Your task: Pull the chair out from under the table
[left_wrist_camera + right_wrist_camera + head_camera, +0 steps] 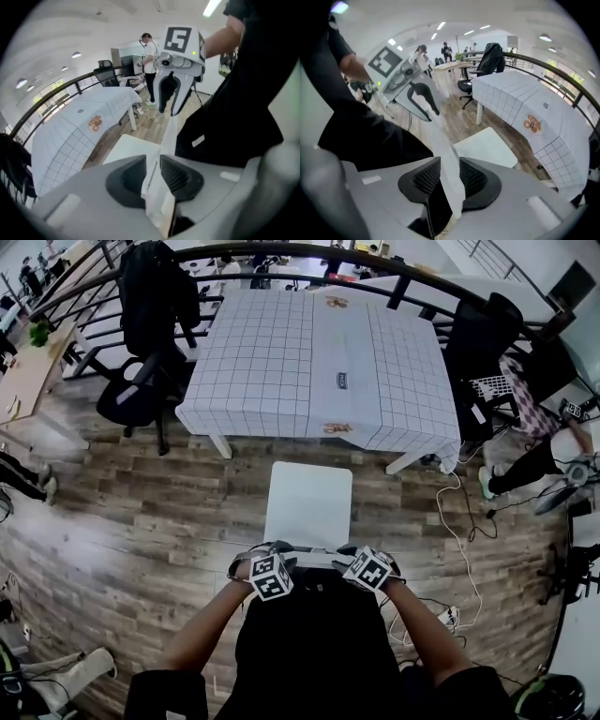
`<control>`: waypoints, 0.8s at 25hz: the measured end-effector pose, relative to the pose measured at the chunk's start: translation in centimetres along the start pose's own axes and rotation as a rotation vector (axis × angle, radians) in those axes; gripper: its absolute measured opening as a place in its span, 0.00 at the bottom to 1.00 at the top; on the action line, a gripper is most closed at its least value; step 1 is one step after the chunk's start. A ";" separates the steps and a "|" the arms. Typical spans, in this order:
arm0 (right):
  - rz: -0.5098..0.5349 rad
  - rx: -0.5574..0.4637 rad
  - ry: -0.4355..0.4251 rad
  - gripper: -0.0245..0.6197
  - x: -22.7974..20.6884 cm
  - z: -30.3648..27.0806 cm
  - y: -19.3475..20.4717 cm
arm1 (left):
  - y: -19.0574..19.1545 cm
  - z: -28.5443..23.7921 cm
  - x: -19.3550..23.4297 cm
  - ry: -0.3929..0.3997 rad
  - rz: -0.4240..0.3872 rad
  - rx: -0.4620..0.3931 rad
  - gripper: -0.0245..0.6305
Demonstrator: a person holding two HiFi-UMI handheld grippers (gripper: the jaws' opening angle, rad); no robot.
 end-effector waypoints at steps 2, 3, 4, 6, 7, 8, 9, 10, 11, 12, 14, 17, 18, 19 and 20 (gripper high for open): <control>-0.109 -0.101 -0.025 0.23 -1.8 3.0 -2.3 | -1.1 2.6 3.4 -0.066 0.144 -0.106 0.17; -0.169 -0.160 -0.043 0.23 -2.7 4.2 -3.3 | -1.5 3.8 5.1 -0.109 0.225 -0.162 0.15; -0.228 -0.227 -0.060 0.23 -3.4 5.2 -4.1 | -1.7 4.9 6.5 -0.152 0.303 -0.213 0.14; -0.324 -0.370 -0.068 0.23 -4.4 7.3 -5.4 | -1.9 6.9 8.5 -0.231 0.421 -0.287 0.13; -0.352 -0.435 -0.054 0.23 -4.8 8.4 -6.0 | -1.9 7.9 9.1 -0.262 0.461 -0.314 0.12; -0.366 -0.490 -0.031 0.22 -5.2 9.5 -6.6 | -2.0 8.8 9.6 -0.287 0.492 -0.338 0.12; -0.372 -0.534 -0.001 0.22 -5.5 10.4 -7.2 | -2.1 9.6 10.1 -0.307 0.516 -0.362 0.12; -0.377 -0.570 0.028 0.21 -5.8 11.2 -7.7 | -2.2 10.5 10.5 -0.326 0.535 -0.391 0.12; -0.389 -0.606 0.052 0.20 -5.9 11.9 -8.3 | -2.5 11.4 10.8 -0.342 0.551 -0.425 0.11; -0.411 -0.646 0.065 0.20 -6.0 12.6 -8.9 | -2.8 12.3 11.1 -0.356 0.564 -0.462 0.11; -0.464 -0.744 0.073 0.18 -6.0 14.1 -10.1 | -3.8 14.2 11.7 -0.371 0.584 -0.533 0.10; -0.498 -0.854 0.121 0.16 -6.2 16.2 -11.5 | -5.6 16.3 12.5 -0.384 0.605 -0.612 0.09; -0.498 -0.873 0.152 0.16 -6.1 16.7 -11.8 | -6.1 16.7 12.6 -0.382 0.605 -0.633 0.09; -0.502 -0.890 0.186 0.15 -6.0 17.0 -12.0 | -6.5 17.0 12.5 -0.376 0.598 -0.651 0.08; -0.510 -0.907 0.216 0.15 -5.9 17.3 -12.2 | -6.8 17.2 12.3 -0.368 0.585 -0.666 0.08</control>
Point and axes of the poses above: the fingertips, and each gripper's own axes: z backward along the fingers, x to its left, y out of its underside, the point moved 4 cm from there along z, backward along the fingers, and after that the axes turned 6 degrees about x, right-handed, at the moved point
